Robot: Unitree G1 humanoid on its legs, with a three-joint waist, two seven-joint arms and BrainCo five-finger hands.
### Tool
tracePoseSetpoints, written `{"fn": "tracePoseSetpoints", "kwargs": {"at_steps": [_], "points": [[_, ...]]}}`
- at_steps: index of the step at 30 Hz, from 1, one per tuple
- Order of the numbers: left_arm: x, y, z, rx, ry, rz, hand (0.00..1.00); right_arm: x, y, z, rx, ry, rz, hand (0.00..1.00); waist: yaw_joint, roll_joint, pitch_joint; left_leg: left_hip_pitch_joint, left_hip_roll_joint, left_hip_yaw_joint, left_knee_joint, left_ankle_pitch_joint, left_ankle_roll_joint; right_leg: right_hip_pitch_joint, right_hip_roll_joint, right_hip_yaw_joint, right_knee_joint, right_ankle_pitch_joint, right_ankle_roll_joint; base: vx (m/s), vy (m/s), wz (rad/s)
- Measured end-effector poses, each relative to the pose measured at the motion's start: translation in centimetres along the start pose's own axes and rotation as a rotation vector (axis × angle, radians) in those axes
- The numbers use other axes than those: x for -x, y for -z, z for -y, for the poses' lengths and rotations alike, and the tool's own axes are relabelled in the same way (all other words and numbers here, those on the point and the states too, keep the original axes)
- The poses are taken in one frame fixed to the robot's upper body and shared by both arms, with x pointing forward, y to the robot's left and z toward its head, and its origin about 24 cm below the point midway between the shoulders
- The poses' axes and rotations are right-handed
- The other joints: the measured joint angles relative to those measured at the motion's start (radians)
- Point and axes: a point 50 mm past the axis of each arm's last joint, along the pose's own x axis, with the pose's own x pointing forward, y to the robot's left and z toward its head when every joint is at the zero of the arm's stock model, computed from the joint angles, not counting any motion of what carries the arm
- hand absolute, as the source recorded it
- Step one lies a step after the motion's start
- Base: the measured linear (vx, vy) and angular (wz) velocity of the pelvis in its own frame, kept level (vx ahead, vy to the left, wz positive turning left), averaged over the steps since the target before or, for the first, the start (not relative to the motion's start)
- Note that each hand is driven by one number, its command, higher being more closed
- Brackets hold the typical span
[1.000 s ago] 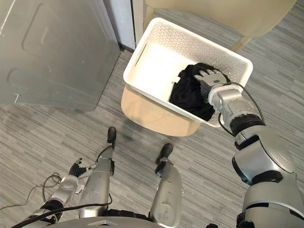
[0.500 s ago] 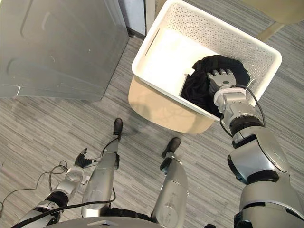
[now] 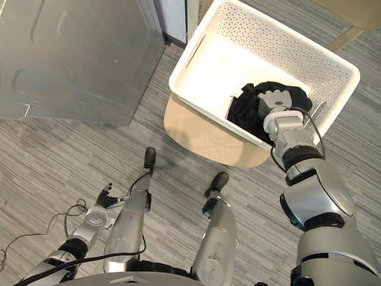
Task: Pick up the laundry basket with both hands and put the clothes into the washing machine.
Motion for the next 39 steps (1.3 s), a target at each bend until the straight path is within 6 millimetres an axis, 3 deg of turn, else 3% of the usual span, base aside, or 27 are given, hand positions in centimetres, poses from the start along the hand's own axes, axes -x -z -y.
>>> {"fn": "tracePoseSetpoints", "kwargs": {"at_steps": [11, 13, 15, 17, 19, 22, 28, 31, 35, 37, 39], "points": [[0.1, -0.1, 0.6, 0.011, 0.016, -0.001, 0.0, 0.2, -0.8, -1.5, -0.054, -0.034, 0.007, 1.0, -0.002, 0.013, -0.008, 0.032, -0.003, 0.021, -0.015, 0.009, 0.005, 0.013, -0.001, 0.021, -0.011, 0.011, 0.002, -0.03, -0.07, -0.04], [0.2, -0.2, 1.0, 0.029, 0.025, -0.003, 0.0, 0.3, 0.0, -1.5, -0.255, -0.017, -0.061, 1.0, -0.003, 0.023, -0.014, 0.033, -0.004, 0.021, -0.015, 0.01, 0.006, 0.017, -0.001, 0.021, -0.014, 0.015, 0.002, -0.02, -0.065, 0.0], [0.3, -0.2, 1.5, 0.055, 0.033, -0.015, 0.0, 0.5, 1.1, -1.9, -0.706, 0.056, -0.198, 1.0, -0.009, 0.031, -0.02, 0.04, -0.005, 0.024, -0.015, 0.01, 0.007, 0.021, -0.001, 0.024, -0.017, 0.021, 0.003, -0.01, -0.085, -0.03], [0.3, -0.2, 1.6, 0.072, 0.031, -0.023, 0.0, 0.7, 1.3, -2.4, -0.963, 0.1, -0.27, 1.0, -0.014, 0.032, -0.02, 0.051, -0.006, 0.03, -0.015, 0.01, 0.007, 0.028, -0.001, 0.029, -0.018, 0.023, 0.003, 0.0, -0.065, -0.07], [0.4, 0.2, 1.9, 0.11, 0.025, -0.049, 0.0, 0.9, 1.0, -3.0, -1.313, 0.165, -0.351, 1.0, -0.027, 0.031, -0.02, 0.078, -0.008, 0.042, -0.015, 0.009, 0.007, 0.045, -0.004, 0.04, -0.017, 0.023, 0.004, -0.01, -0.071, -0.1], [0.7, 1.4, 1.6, 0.16, -0.005, -0.099, 0.0, 1.2, -0.3, -2.2, -1.631, 0.261, -0.323, 1.0, -0.054, 0.03, -0.019, 0.121, -0.01, 0.058, -0.016, 0.004, 0.007, 0.074, -0.007, 0.055, -0.013, 0.021, 0.006, -0.03, -0.078, -0.13], [1.5, 3.7, 1.0, 0.198, -0.043, -0.177, 0.0, 2.6, -3.0, -0.6, -1.914, 0.352, -0.157, 1.0, -0.086, 0.027, -0.018, 0.248, -0.009, 0.089, -0.016, -0.024, 0.004, 0.183, -0.003, 0.08, -0.03, 0.008, 0.016, -0.03, -0.04, -0.14], [2.4, 4.6, 1.0, 0.212, -0.048, -0.177, 0.0, 4.1, -4.6, -1.0, -2.007, 0.354, -0.082, 1.0, -0.105, 0.013, -0.072, 0.286, -0.006, 0.096, -0.016, -0.048, 0.001, 0.236, 0.006, 0.077, -0.067, 0.007, 0.02, 0.02, -0.009, -0.04], [3.1, 2.1, 0.9, 0.248, -0.03, -0.035, 0.0, 5.8, -6.0, -2.3, -2.082, 0.322, -0.046, 1.0, -0.11, -0.029, -0.185, 0.339, -0.002, 0.107, -0.017, -0.075, 0.0, 0.322, 0.023, 0.074, -0.156, 0.04, 0.037, 0.11, -0.002, -0.07], [3.3, -0.2, 0.7, 0.266, -0.02, 0.07, 0.0, 6.3, -6.2, -1.9, -2.106, 0.334, -0.01, 1.0, -0.115, -0.043, -0.228, 0.359, -0.001, 0.11, -0.017, -0.081, 0.004, 0.357, 0.03, 0.073, -0.193, 0.055, 0.038, 0.13, 0.006, -0.05], [3.8, -4.3, 0.1, 0.308, -0.011, 0.245, 0.0, 6.9, -6.3, -0.9, -2.129, 0.353, 0.075, 1.0, -0.118, -0.058, -0.273, 0.387, -0.001, 0.126, -0.017, -0.093, 0.005, 0.399, 0.037, 0.075, -0.233, 0.071, 0.042, 0.1, 0.004, -0.12]]}}
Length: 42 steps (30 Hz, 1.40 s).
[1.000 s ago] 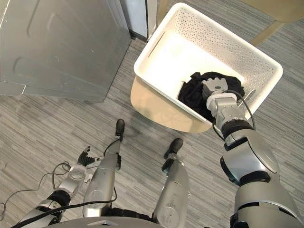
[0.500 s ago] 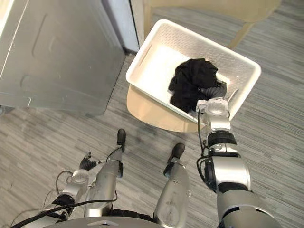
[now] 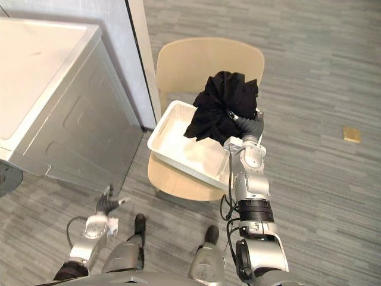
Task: Pick up the laundry basket with both hands and put the clothes into the washing machine.
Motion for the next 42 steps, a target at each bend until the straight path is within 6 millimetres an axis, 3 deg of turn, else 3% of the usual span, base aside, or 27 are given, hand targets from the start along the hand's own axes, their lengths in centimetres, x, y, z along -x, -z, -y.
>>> {"fn": "tracePoseSetpoints", "kwargs": {"at_steps": [7, 10, 18, 28, 36, 42], "points": [[0.4, -11.1, 0.0, 0.101, 0.059, 0.459, 0.0, 2.6, -1.9, -1.8, -0.166, -0.118, 0.108, 1.0, -0.046, -0.005, -0.11, 0.067, -0.005, 0.064, -0.001, -0.029, 0.007, 0.055, 0.006, 0.039, -0.064, 0.027, 0.009, 0.07, 0.011, -0.2], [0.7, -14.5, 0.1, 0.096, 0.084, 0.601, 0.0, 3.3, -2.0, -2.9, -0.193, -0.189, 0.113, 1.0, -0.06, -0.009, -0.134, 0.091, -0.001, 0.109, -0.001, -0.04, 0.007, 0.058, 0.017, 0.088, -0.099, 0.052, 0.006, -0.01, 0.013, -0.47], [1.9, -19.2, 2.2, 0.086, 0.184, 0.797, 0.0, 4.8, -1.3, -4.9, -0.261, -0.315, 0.075, 1.0, -0.109, -0.01, -0.182, 0.13, 0.015, 0.2, -0.007, -0.059, -0.007, 0.049, 0.045, 0.172, -0.144, 0.081, -0.012, -0.04, -0.009, -0.36], [2.9, -20.8, 4.6, 0.006, 0.268, 0.882, 0.0, 6.7, 0.0, -5.2, -0.282, -0.371, 0.01, 1.0, -0.135, -0.013, -0.223, 0.136, 0.032, 0.207, -0.001, -0.058, -0.009, 0.054, 0.066, 0.175, -0.154, 0.101, -0.015, 0.0, -0.012, -0.03], [3.0, -18.8, 8.3, -0.133, 0.452, 0.826, 0.0, 7.8, 1.3, -4.9, -0.316, -0.373, -0.058, 1.0, -0.138, -0.019, -0.247, 0.137, 0.032, 0.212, -0.007, -0.059, -0.011, 0.053, 0.066, 0.182, -0.159, 0.092, -0.016, -0.01, -0.001, -0.01], [2.9, -17.9, 10.8, -0.239, 0.546, 0.801, 0.0, 8.1, 1.2, -5.1, -0.342, -0.384, -0.061, 1.0, -0.138, -0.019, -0.249, 0.136, 0.032, 0.212, -0.007, -0.062, -0.015, 0.05, 0.066, 0.185, -0.157, 0.092, -0.016, -0.02, -0.002, 0.0]]}}
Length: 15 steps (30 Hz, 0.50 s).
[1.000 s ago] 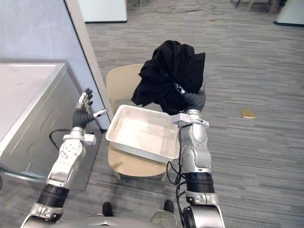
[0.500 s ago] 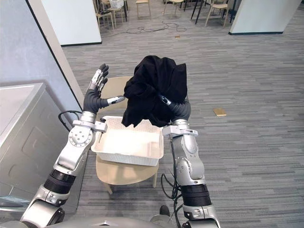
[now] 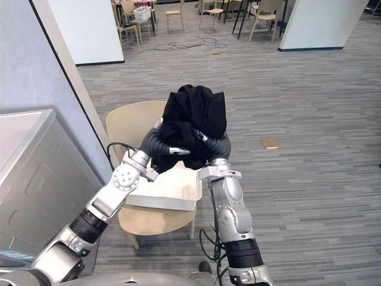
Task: Pick up the laundry basket with both hands and put the clothes into the washing machine.
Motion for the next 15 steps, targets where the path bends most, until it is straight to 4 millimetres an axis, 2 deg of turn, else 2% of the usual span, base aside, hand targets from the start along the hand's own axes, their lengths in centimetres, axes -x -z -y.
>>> {"fn": "tracePoseSetpoints", "kwargs": {"at_steps": [9, 10, 15], "points": [[-0.8, 0.8, 2.3, -0.081, 0.117, -0.034, 0.0, 0.5, -0.5, -0.4, -0.008, -0.013, 0.018, 1.0, -0.011, 0.0, -0.003, 0.0, -0.001, 0.0, 0.0, 0.004, 0.006, -0.001, 0.0, 0.002, 0.0, -0.001, 0.001, 0.0, 0.0, 0.0], [-0.8, 0.8, 2.5, -0.084, 0.124, -0.034, 1.0, 0.5, -0.5, -0.4, -0.008, -0.012, 0.019, 1.0, -0.016, 0.0, -0.003, 0.0, -0.001, 0.0, 0.0, 0.004, 0.006, -0.001, 0.0, 0.002, 0.0, -0.001, 0.002, 0.0, 0.0, 0.0], [-1.2, 0.9, 2.9, -0.098, 0.134, -0.038, 1.0, 0.5, -0.6, -0.4, -0.01, -0.006, 0.029, 1.0, -0.018, -0.001, -0.006, 0.0, -0.001, 0.0, 0.0, 0.004, 0.006, -0.001, -0.001, 0.002, 0.0, -0.001, 0.002, 0.0, 0.0, 0.0]]}}
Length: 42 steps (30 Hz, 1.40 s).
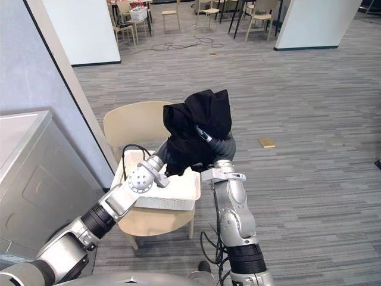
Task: Pick up the laundry basket with both hands and put the clothes into the washing machine.
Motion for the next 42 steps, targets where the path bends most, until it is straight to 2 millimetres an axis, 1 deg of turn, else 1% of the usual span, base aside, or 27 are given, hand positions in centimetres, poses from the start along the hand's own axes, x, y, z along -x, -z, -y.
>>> {"fn": "tracePoseSetpoints", "kwargs": {"at_steps": [4, 8, 19, 20, 25, 26, 28, 31, 32, 33, 34, 36, 37, 38, 40, 42], "points": [[-0.2, -0.3, -0.2, 0.017, -0.039, 0.006, 1.0, 0.0, 0.0, -0.2, -0.013, -0.007, 0.008, 1.0, -0.001, -0.001, -0.004, 0.0, 0.0, 0.0, 0.0, 0.0, 0.0, 0.0, 0.0, 0.0, 0.0, 0.0, 0.0, 0.0, 0.0, 0.0], [-0.2, -0.2, -0.6, 0.071, -0.08, -0.003, 1.0, 0.0, 0.0, -0.7, -0.022, -0.015, 0.013, 1.0, 0.0, -0.002, -0.005, -0.001, 0.0, -0.002, 0.0, 0.0, 0.0, 0.002, -0.001, -0.003, 0.0, -0.001, 0.001, 0.0, 0.0, 0.01], [-0.3, -0.4, -0.1, 0.236, -0.056, -0.009, 1.0, 0.0, -0.6, -1.0, -0.027, -0.022, 0.054, 1.0, 0.0, -0.011, -0.013, -0.003, 0.0, -0.011, 0.0, 0.0, 0.0, 0.005, -0.002, -0.013, 0.0, -0.003, 0.003, 0.0, 0.0, 0.01], [-0.3, -0.4, -0.1, 0.244, -0.055, -0.01, 1.0, 0.0, -0.6, -1.0, -0.027, -0.022, 0.054, 0.0, 0.0, -0.011, -0.013, -0.003, 0.0, -0.011, 0.0, 0.0, 0.0, 0.005, -0.002, -0.013, 0.0, -0.003, 0.003, 0.0, 0.0, 0.0], [-0.3, -0.1, -0.1, 0.356, -0.053, -0.044, 1.0, 0.3, -0.4, -0.8, -0.026, -0.014, 0.042, 0.0, 0.001, -0.011, -0.013, -0.003, 0.0, -0.011, 0.0, 0.0, 0.0, 0.004, -0.002, -0.013, 0.0, -0.003, 0.002, 0.0, 0.0, 0.0], [-0.3, 0.1, -0.1, 0.375, -0.053, -0.059, 1.0, 0.7, -0.2, -0.5, -0.029, -0.002, 0.028, 0.0, 0.002, -0.012, -0.012, -0.003, 0.001, -0.011, 0.0, 0.0, 0.0, 0.004, -0.001, -0.014, 0.0, -0.004, 0.002, 0.0, 0.0, 0.0], [-0.2, 0.6, -0.1, 0.373, -0.055, -0.088, 1.0, 1.4, 0.2, 0.1, -0.043, 0.02, -0.005, 0.0, 0.003, -0.014, -0.011, -0.004, 0.001, -0.011, 0.0, 0.0, 0.0, 0.004, -0.001, -0.014, 0.0, -0.004, 0.002, 0.0, 0.0, 0.0], [0.3, 2.7, -0.9, 0.396, -0.102, -0.168, 1.0, 2.8, 1.1, 1.0, -0.019, 0.033, -0.089, 0.0, 0.001, -0.015, -0.011, -0.004, 0.001, -0.01, 0.0, 0.0, 0.0, 0.003, 0.0, -0.012, 0.0, -0.004, 0.002, 0.0, 0.0, 0.0], [0.9, 3.6, -1.6, 0.429, -0.155, -0.199, 1.0, 3.4, 1.4, 1.4, -0.011, 0.041, -0.117, 0.0, 0.0, -0.015, -0.011, -0.004, 0.002, -0.009, 0.0, 0.0, 0.0, 0.003, 0.0, -0.011, 0.0, -0.004, 0.002, 0.0, 0.0, 0.0], [1.6, 4.5, -2.7, 0.461, -0.23, -0.225, 1.0, 4.1, 1.5, 2.0, -0.008, 0.072, -0.139, 0.0, -0.001, -0.015, -0.011, -0.003, 0.003, -0.007, 0.0, 0.0, 0.0, 0.002, 0.002, -0.009, 0.0, -0.004, 0.001, 0.0, 0.0, -0.03], [2.0, 5.0, -3.5, 0.474, -0.271, -0.237, 1.0, 4.4, 1.5, 2.4, -0.004, 0.091, -0.144, 0.0, -0.001, -0.015, -0.01, -0.003, 0.004, -0.006, 0.0, -0.001, -0.001, 0.001, 0.003, -0.008, 0.0, -0.004, 0.001, 0.0, 0.0, -0.04], [4.0, 6.9, -6.9, 0.531, -0.459, -0.282, 1.0, 5.8, 1.1, 4.0, 0.017, 0.173, -0.149, 0.0, -0.001, -0.015, -0.01, -0.001, 0.007, -0.001, 0.0, -0.002, -0.002, 0.0, 0.006, -0.003, 0.0, -0.004, 0.0, 0.0, 0.0, -0.06], [4.7, 7.4, -7.7, 0.539, -0.505, -0.294, 1.0, 6.0, 1.0, 4.4, 0.02, 0.191, -0.147, 0.0, -0.001, -0.015, -0.01, 0.0, 0.007, 0.002, 0.0, -0.003, -0.004, -0.001, 0.006, 0.001, 0.0, -0.004, 0.0, 0.0, 0.0, -0.11], [6.1, 8.3, -9.2, 0.561, -0.596, -0.314, 1.0, 6.5, 0.7, 5.0, 0.03, 0.224, -0.142, 0.0, -0.001, -0.016, -0.011, 0.002, 0.008, 0.009, 0.0, -0.008, -0.008, -0.003, 0.007, 0.007, -0.001, -0.003, -0.001, 0.0, 0.0, -0.11], [8.4, 9.5, -10.8, 0.596, -0.721, -0.344, 1.0, 7.4, 0.2, 5.9, 0.044, 0.273, -0.135, 0.0, -0.003, -0.018, -0.011, 0.002, 0.007, 0.012, 0.0, -0.01, -0.009, -0.003, 0.008, 0.009, -0.005, -0.002, -0.002, 0.0, -0.001, -0.06], [10.0, 10.1, -11.4, 0.643, -0.801, -0.352, 1.0, 8.0, 0.1, 6.3, 0.039, 0.308, -0.136, 0.0, -0.003, -0.024, -0.013, 0.002, 0.008, 0.013, 0.0, -0.013, -0.013, -0.003, 0.009, 0.009, -0.011, 0.0, -0.004, 0.0, 0.0, 0.0]]}}
